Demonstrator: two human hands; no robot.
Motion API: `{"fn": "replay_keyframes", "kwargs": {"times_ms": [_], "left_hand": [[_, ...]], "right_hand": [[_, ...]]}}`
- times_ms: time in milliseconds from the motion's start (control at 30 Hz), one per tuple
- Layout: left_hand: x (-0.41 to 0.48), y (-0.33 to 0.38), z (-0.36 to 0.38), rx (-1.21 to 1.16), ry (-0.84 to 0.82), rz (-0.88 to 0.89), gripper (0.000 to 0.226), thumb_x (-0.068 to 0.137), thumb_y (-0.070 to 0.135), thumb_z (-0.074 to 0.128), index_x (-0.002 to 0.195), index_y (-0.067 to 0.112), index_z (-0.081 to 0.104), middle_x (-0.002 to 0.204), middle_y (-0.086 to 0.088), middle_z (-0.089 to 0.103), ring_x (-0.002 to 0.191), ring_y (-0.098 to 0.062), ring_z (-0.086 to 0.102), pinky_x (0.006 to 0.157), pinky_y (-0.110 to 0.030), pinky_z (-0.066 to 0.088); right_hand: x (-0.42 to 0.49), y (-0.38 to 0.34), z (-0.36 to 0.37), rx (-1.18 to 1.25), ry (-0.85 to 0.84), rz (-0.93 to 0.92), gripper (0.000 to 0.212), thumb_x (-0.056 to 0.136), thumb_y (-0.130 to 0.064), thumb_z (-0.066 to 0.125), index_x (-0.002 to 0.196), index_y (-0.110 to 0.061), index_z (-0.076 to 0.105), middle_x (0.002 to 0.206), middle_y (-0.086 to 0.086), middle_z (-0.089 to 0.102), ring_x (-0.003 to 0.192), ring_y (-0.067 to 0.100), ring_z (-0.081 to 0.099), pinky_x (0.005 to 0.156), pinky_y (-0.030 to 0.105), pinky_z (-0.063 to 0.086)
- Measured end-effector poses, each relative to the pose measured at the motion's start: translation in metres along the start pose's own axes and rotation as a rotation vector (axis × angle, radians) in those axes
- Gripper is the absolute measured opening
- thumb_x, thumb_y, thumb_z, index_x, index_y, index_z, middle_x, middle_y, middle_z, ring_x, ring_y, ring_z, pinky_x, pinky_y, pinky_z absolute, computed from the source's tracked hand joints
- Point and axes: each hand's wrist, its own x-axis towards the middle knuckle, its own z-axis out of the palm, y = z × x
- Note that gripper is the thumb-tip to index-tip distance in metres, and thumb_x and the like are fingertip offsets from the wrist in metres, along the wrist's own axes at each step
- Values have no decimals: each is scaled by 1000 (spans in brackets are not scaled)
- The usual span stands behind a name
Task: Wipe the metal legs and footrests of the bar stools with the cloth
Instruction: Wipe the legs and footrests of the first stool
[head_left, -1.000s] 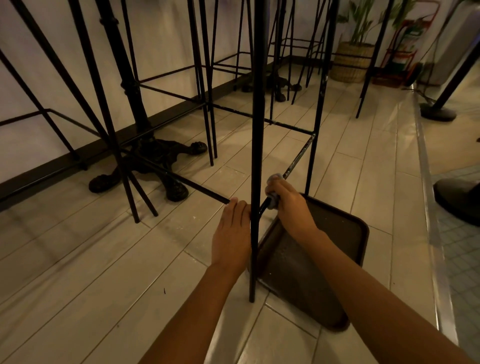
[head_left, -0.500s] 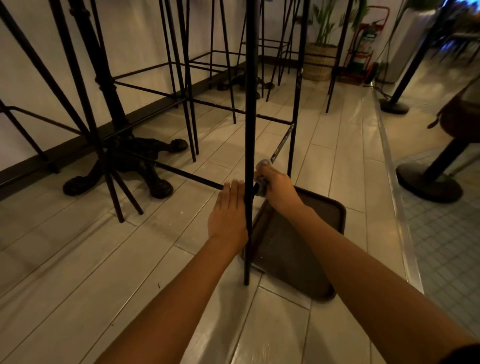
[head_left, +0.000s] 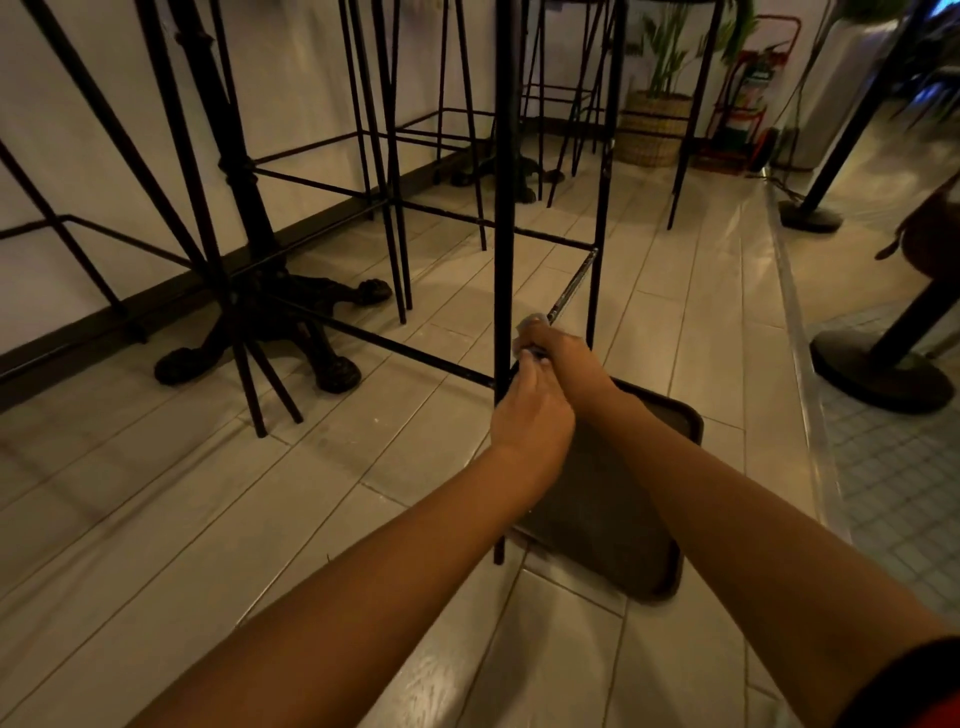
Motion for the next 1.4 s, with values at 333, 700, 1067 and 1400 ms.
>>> {"fn": "replay_keyframes", "kwargs": {"times_ms": [333,700,1067,1400], "left_hand": [[47,3,-11,-285,-69,-362,81,92,18,48,139,-14,-10,148,-36,-10,138,-49,-8,116,-51,6],[67,18,-10,-509,-155,-594,89,91,22,54,141,-7,-13,148,-22,20,136,-33,24,113,-40,24],[101,37,0,-466,-86,-783,72,87,20,50,143,5,8,137,-16,32,124,-30,33,107,-39,25],[129,41,4,-389,-14,-815,53,87,19,47,132,4,23,126,-12,38,117,-27,37,104,-37,28]], "right_hand": [[14,26,-1,93,66,-168,35,88,-6,55,121,2,55,127,22,53,126,33,42,107,22,22],[19,62,15,87,216,-463,33,81,-5,47,110,-1,62,115,15,62,121,25,46,107,36,37],[60,123,33,188,259,-471,31,76,9,65,105,-4,64,112,13,63,115,19,48,97,35,48],[58,134,37,188,292,-496,41,80,12,56,117,-3,58,125,15,57,129,21,38,108,38,37]]}}
